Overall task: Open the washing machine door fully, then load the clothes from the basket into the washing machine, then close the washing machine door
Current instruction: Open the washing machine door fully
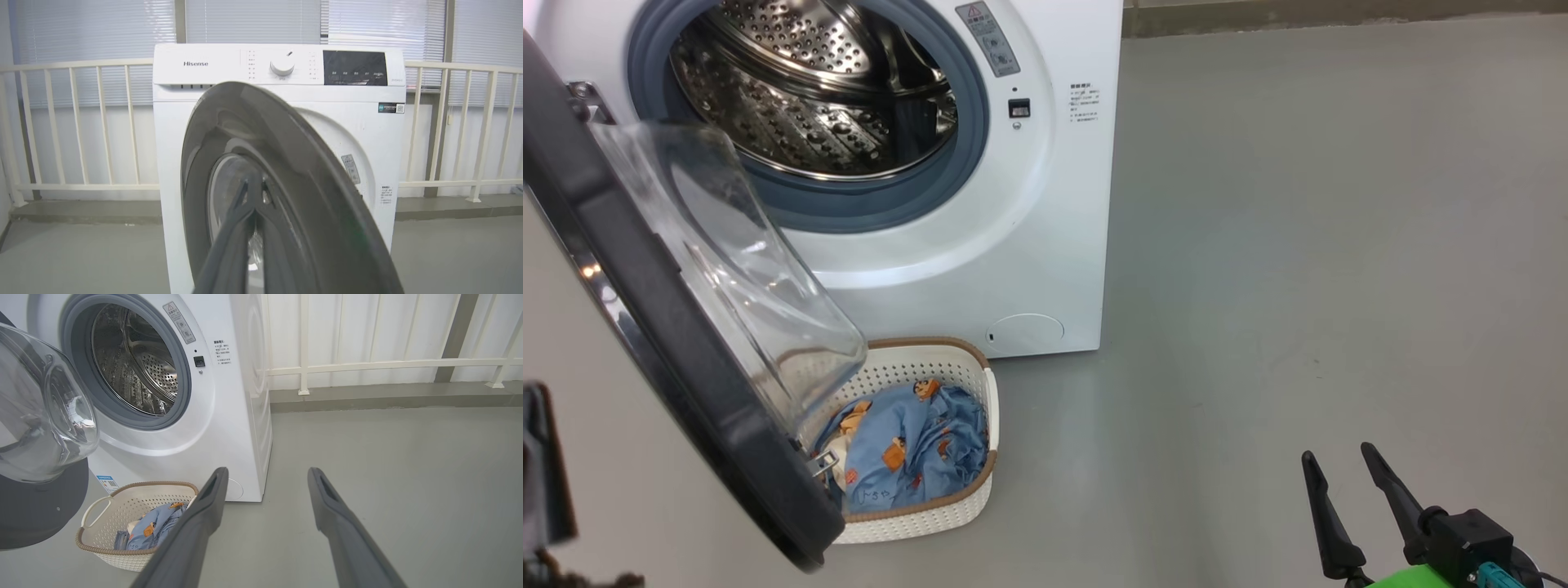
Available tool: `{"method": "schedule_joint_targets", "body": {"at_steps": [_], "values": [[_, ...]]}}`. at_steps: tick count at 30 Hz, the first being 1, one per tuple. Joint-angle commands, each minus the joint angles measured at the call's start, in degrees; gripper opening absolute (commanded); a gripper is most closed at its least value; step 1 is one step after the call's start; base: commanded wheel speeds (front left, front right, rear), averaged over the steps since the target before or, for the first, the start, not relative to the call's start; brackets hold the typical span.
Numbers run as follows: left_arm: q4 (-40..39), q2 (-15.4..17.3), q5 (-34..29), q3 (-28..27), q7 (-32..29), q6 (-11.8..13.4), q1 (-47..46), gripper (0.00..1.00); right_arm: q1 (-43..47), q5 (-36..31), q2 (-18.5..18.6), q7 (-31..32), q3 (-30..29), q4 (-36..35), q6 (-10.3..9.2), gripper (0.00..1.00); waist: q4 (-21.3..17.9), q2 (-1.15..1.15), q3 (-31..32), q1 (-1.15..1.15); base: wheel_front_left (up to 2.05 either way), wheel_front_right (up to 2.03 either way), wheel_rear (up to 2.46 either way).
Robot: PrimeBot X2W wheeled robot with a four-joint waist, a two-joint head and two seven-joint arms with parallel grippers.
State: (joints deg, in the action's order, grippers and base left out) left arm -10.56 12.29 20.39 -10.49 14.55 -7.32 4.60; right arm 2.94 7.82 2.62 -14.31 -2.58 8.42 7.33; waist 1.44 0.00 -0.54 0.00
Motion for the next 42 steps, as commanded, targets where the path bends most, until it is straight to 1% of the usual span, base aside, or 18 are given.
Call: {"method": "schedule_joint_targets", "body": {"at_steps": [1,4,7,11,14,20,26,33,37,42], "values": [[-3.7,1.4,0.2,-2.3,0.4,-0.2,-3.1,0.00,-0.9,0.7,0.3,-0.7,1.4,-1.2,0.16,1.00,0.0,0.00,0.0,0.00,0.00,0.00,0.00],[-10.1,2.1,0.4,-1.5,0.4,-0.2,-4.6,0.00,-0.9,0.7,0.3,-0.7,1.5,-1.1,0.16,1.00,0.0,0.00,-0.1,0.00,0.00,0.00,0.00],[-15.5,3.0,0.7,1.1,0.4,-0.2,-5.5,0.00,-1.0,0.8,0.3,-0.7,1.6,-1.1,0.16,1.00,0.0,0.00,-0.2,0.00,0.00,0.00,0.00],[-19.8,5.0,1.4,8.5,0.4,-0.2,-5.6,0.00,-1.1,0.9,0.3,-0.7,1.7,-1.0,0.16,1.00,0.0,0.00,-0.4,0.00,0.00,0.00,0.00],[-21.2,5.8,1.7,13.6,0.4,-0.2,-5.5,0.00,-1.2,1.1,0.3,-0.7,1.8,-0.9,0.16,1.00,0.0,0.00,-0.6,0.00,0.00,0.00,0.00],[-20.0,7.0,1.7,21.5,0.4,-0.2,-4.6,0.00,-1.3,1.3,0.3,-0.7,1.9,-0.7,0.16,1.00,-0.3,0.00,-1.1,0.00,0.00,0.00,0.00],[-17.5,7.8,1.3,26.9,0.4,-0.2,-3.1,0.00,-1.2,1.3,0.3,-0.7,1.8,-0.5,0.16,1.00,-0.3,0.00,-1.4,0.00,0.00,0.00,0.00],[-15.2,9.7,0.5,33.4,0.4,-0.2,-2.4,0.00,-1.4,1.5,0.3,-0.7,1.8,-0.5,0.16,1.00,0.0,0.00,-1.9,0.00,0.00,0.00,0.00],[-12.8,10.6,0.6,35.4,0.4,-0.2,-1.7,0.00,-1.6,1.5,0.3,-0.7,1.9,-0.5,0.16,1.00,0.0,0.00,-2.1,0.00,0.00,0.00,0.00],[-7.5,10.4,1.6,35.8,0.4,-0.2,-1.5,0.00,-1.8,1.7,0.3,-0.7,2.2,-0.5,0.16,1.00,-0.1,0.00,-2.6,0.00,0.00,0.00,0.00]]}}
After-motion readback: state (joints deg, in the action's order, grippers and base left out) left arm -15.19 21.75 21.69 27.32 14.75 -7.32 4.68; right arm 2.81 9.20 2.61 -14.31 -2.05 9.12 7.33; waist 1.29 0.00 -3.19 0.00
